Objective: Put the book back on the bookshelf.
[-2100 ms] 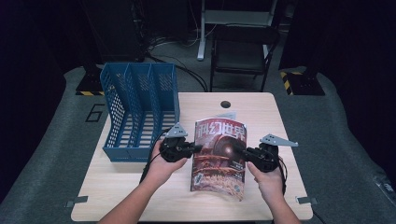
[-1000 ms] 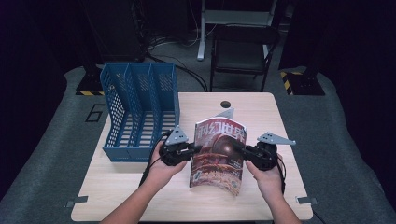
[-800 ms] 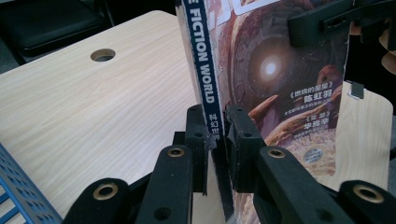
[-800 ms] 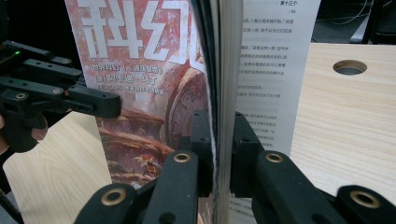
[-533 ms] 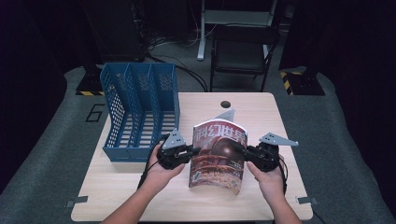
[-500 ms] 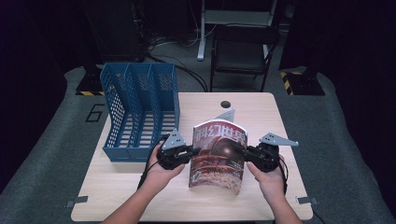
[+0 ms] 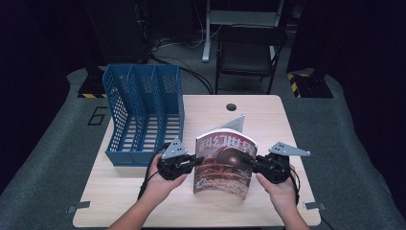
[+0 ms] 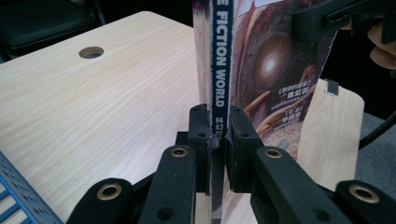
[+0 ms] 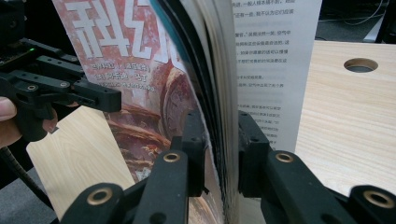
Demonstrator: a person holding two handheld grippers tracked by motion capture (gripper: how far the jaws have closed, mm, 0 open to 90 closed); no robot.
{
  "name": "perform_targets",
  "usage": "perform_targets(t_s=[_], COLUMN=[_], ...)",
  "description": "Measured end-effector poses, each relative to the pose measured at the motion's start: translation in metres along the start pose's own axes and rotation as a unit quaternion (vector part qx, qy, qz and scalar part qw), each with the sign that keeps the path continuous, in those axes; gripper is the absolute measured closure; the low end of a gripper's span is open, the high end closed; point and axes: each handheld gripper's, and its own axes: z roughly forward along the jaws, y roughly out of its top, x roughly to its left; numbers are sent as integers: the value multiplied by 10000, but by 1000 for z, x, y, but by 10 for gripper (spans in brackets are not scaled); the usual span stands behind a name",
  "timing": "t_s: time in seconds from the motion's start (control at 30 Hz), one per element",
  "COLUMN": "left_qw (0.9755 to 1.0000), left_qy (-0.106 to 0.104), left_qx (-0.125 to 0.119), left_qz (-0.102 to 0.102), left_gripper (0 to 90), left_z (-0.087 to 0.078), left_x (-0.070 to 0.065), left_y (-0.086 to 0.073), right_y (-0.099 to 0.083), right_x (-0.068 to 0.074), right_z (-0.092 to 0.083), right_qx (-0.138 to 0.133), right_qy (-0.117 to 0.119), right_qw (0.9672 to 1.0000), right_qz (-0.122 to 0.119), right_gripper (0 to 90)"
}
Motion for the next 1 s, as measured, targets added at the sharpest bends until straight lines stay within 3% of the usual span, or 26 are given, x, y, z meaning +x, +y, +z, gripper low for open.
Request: perform_targets(t_s=[0.3, 0.83, 0.97, 1.0], left_qw=[10000, 9997, 9995, 9995], left_qy=[-61, -194, -252, -242], left_qx=[42, 137, 122, 174], left_qz=[25, 25, -115, -66], left_gripper=[831, 808, 788, 782], left_z=[-7, -21, -23, -24], left_x=[-7, -19, -19, -19], left_y=[-3, -13, -16, -16], right_y=[-3, -13, -16, -17], right_x=[5, 22, 26, 26], right_z=[-5, -18, -19, -19], right_qx=[10, 26, 51, 21], right_qy=[66, 86, 86, 82], right_qw=[10000, 9998, 9998, 9997], right_qz=[15, -164, -184, -222], right_gripper=[754, 715, 703, 700])
